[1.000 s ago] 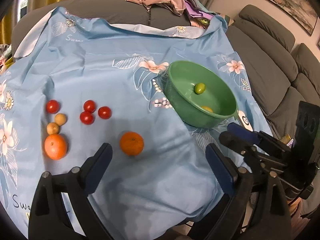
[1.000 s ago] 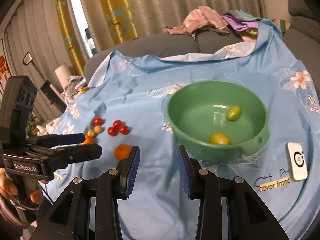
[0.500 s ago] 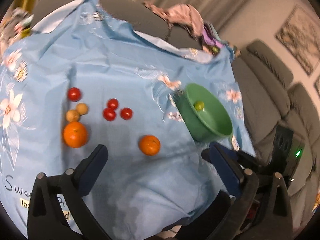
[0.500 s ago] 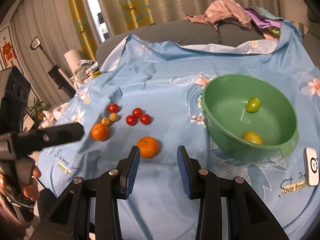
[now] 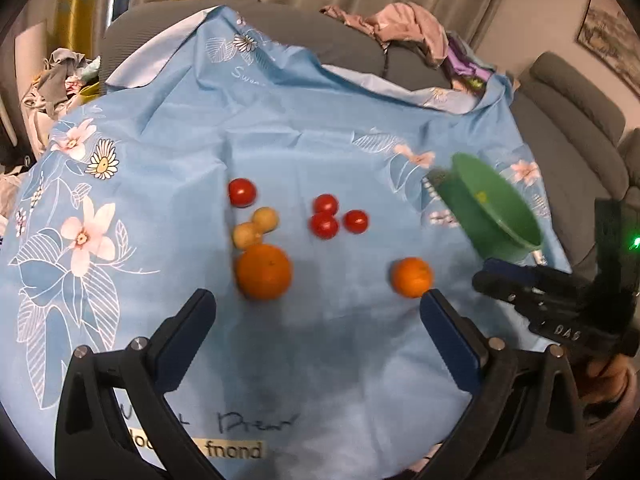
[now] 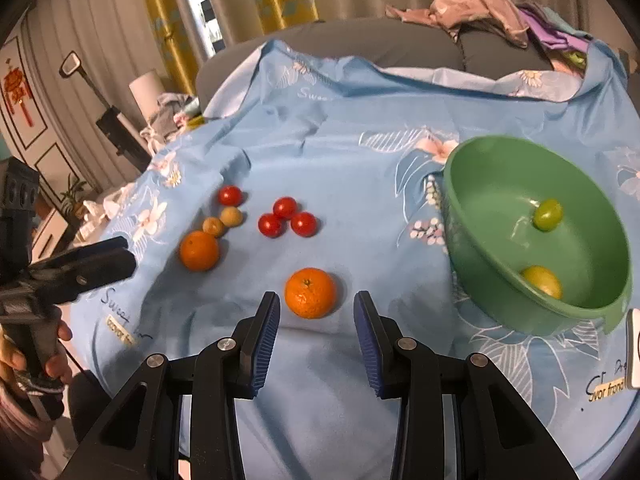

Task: Organize fruits
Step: 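Lift both open tools out of the bowl toward the oranges, then grasp the large orange with the right tool while the left tool grasps the small orange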

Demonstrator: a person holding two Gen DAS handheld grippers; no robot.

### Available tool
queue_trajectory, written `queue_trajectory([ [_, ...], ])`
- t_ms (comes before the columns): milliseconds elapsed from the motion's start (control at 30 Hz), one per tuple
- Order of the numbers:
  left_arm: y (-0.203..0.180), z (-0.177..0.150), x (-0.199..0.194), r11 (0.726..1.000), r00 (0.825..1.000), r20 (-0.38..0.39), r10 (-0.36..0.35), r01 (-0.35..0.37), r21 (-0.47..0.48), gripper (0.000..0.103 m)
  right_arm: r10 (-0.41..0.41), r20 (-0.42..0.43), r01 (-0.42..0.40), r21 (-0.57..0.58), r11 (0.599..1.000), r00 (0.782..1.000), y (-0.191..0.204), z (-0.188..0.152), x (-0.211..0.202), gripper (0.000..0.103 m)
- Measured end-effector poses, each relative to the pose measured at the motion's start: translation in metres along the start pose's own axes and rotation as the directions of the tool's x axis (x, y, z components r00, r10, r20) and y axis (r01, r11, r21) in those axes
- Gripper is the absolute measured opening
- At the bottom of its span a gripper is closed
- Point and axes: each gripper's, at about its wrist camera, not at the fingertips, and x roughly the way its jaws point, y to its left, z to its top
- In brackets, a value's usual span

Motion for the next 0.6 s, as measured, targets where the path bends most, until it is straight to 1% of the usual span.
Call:
queue_trajectory([
  [100,0.0,0.002,0.008,0.999,1.0,-0.016,0.016,-0.015,0.048,0.102,-0.002,-0.02,0.002,0.004,1.0,1.0,-0.001,0.001,0.007,0.039],
  [167,-0.001,0.003,0.013,0.996,1.0,-0.012,0.022,-0.021,0.089,0.101,0.0,-0.029,0.0,0.007,1.0,1.0,-0.002,0.001,0.012,0.039],
  [267,0.003,0.008,0.022,0.994,1.0,-0.025,0.015,-0.012,0.105,0.1,0.005,-0.045,-0.005,0.007,1.0,0.999,-0.002,0.002,0.019,0.039],
  [367,0.002,0.013,0.032,0.988,0.998,-0.044,0.05,-0.043,0.15,0.095,0.011,-0.057,-0.011,0.008,1.0,0.998,-0.003,0.003,0.026,0.039],
  [433,0.002,0.014,0.039,0.983,0.996,-0.057,0.064,-0.053,0.176,0.088,0.015,-0.064,-0.015,0.009,1.0,0.998,-0.004,0.003,0.03,0.039],
  [500,0.006,0.016,0.046,0.982,0.995,-0.08,0.058,-0.043,0.184,0.077,0.024,-0.073,-0.022,0.015,1.0,0.997,-0.005,0.003,0.035,0.039],
  [600,0.007,0.017,0.056,0.973,0.991,-0.099,0.085,-0.061,0.223,0.075,0.042,-0.085,-0.04,0.023,0.999,0.996,-0.006,0.003,0.04,0.039],
])
